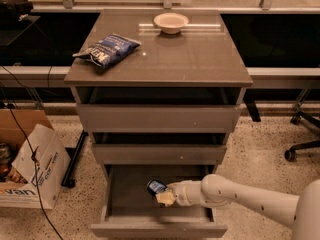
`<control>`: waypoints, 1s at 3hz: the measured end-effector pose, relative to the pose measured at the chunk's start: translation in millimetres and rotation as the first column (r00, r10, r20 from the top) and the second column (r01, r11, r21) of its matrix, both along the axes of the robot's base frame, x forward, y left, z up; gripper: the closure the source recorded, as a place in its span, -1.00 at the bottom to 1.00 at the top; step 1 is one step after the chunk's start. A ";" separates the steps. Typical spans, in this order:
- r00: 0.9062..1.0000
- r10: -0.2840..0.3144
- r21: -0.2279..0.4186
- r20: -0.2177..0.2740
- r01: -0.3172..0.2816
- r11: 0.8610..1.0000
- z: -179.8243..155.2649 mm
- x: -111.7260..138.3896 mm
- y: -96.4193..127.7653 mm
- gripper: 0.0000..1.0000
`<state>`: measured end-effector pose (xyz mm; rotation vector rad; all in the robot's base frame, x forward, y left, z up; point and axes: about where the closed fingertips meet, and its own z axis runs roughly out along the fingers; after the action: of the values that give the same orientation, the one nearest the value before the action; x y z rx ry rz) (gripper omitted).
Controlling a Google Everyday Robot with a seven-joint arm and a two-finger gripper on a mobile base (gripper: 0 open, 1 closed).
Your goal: Place pepsi can into bottom drawer
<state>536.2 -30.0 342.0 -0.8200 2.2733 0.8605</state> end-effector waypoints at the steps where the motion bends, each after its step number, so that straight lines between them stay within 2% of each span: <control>1: 1.000 -0.012 -0.019 -0.007 0.012 1.000 -27.5 3.0 6.5 1.00; 2: 0.999 -0.046 -0.023 -0.017 0.045 0.999 -66.7 10.1 11.0 1.00; 3: 0.995 -0.089 -0.018 -0.039 0.089 0.996 -104.4 20.7 13.2 0.62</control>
Offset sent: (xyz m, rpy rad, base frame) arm 0.0216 0.0123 -0.1141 -0.0287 0.0265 -0.0932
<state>556.9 -16.8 237.6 -0.7086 2.3357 0.8256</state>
